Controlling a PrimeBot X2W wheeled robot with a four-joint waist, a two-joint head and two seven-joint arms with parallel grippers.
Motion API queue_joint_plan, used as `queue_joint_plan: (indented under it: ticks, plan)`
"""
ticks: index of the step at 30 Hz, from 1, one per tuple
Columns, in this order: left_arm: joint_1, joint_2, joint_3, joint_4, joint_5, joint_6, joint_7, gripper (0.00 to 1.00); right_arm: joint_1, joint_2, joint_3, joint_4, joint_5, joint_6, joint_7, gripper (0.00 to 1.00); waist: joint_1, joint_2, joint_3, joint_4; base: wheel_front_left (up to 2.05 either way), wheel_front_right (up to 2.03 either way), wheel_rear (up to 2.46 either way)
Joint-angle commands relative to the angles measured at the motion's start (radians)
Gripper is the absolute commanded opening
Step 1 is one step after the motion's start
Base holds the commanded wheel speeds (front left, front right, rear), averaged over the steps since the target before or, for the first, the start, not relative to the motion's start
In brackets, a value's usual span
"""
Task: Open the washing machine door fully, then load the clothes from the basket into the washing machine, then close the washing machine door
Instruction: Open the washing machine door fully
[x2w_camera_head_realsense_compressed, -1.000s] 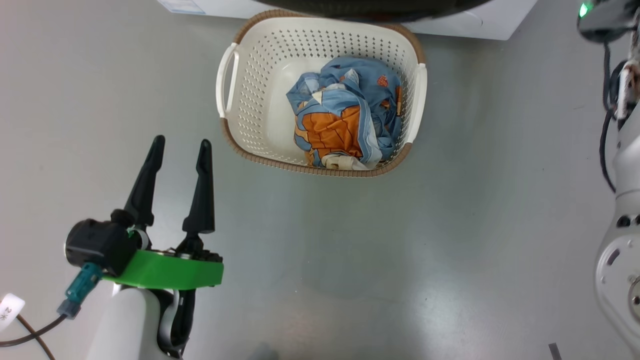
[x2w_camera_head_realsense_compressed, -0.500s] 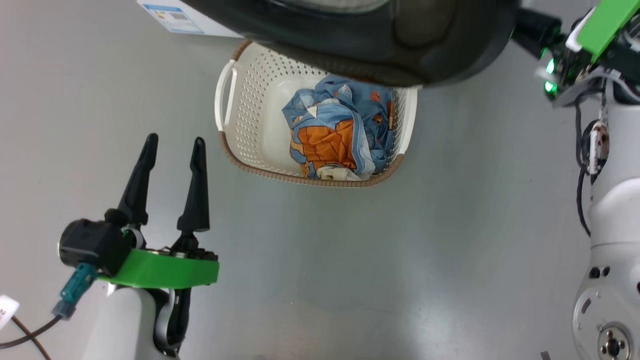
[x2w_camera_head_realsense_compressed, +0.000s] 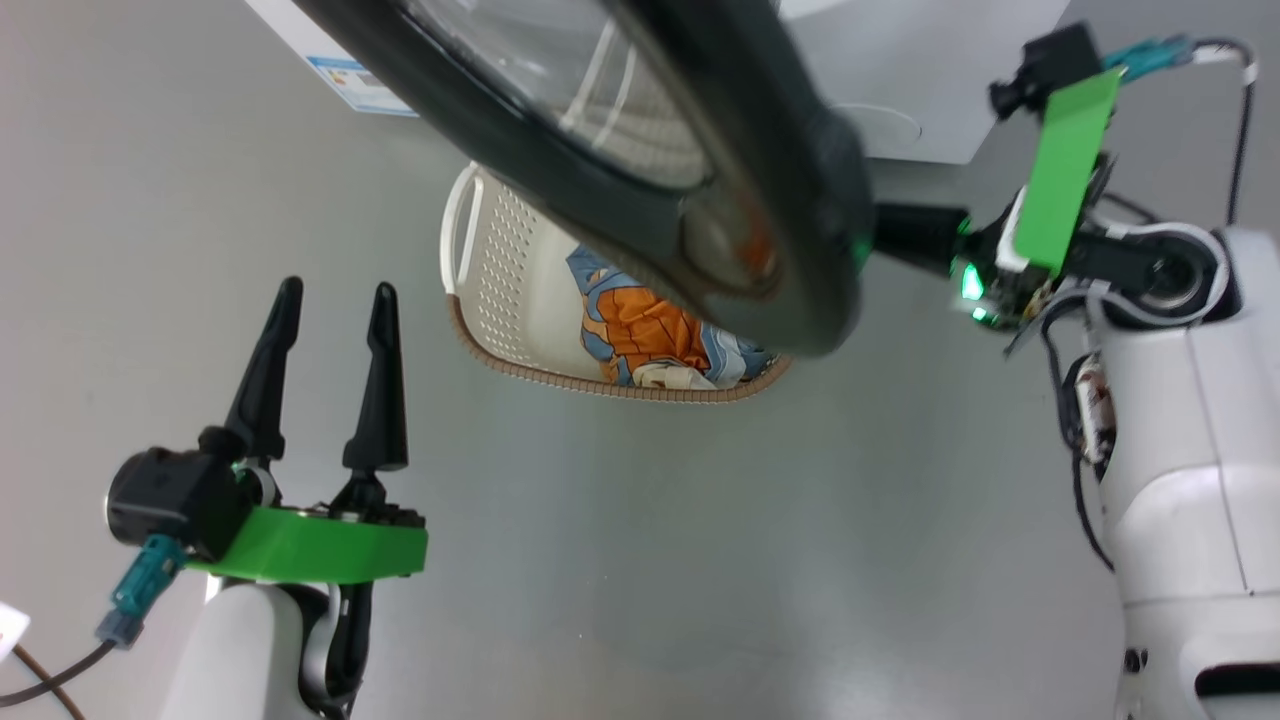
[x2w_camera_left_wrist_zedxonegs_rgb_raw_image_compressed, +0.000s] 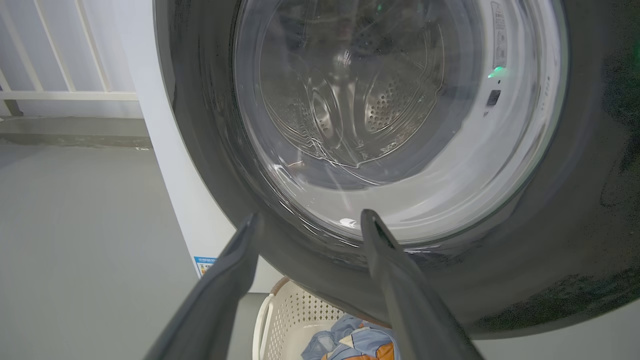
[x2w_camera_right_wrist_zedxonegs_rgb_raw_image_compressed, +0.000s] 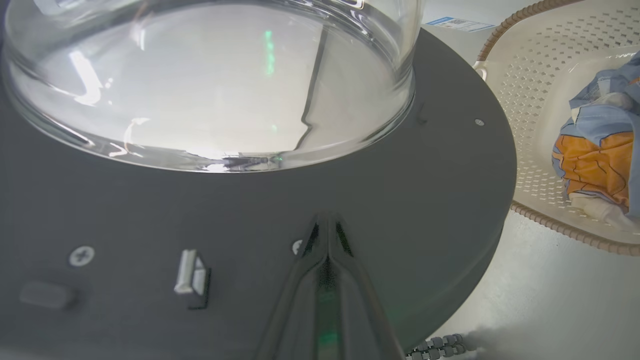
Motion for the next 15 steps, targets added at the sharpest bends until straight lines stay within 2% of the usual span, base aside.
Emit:
queue_joint_plan:
  ticks: [1,7,15]
  plan:
    - [0.023,0.023,0.036,-0.025,0.01,0.004,-0.008,1.0,0.02,0.031,0.026,-0.034,0.017,0.002,0.011,0.0,0.0,0.0,-0.008,0.002,0.0,0.0,0.0]
    - [0.039,0.023,0.046,-0.023,0.013,0.005,-0.008,1.0,0.102,0.031,0.162,-0.087,0.092,0.002,0.013,0.0,0.0,0.0,-0.029,0.004,0.0,0.0,0.0]
    - [0.057,0.023,0.062,-0.018,0.019,0.006,-0.008,1.0,0.172,0.031,0.353,-0.115,0.201,0.002,-0.049,0.0,0.0,0.0,-0.051,0.004,0.0,0.0,0.0]
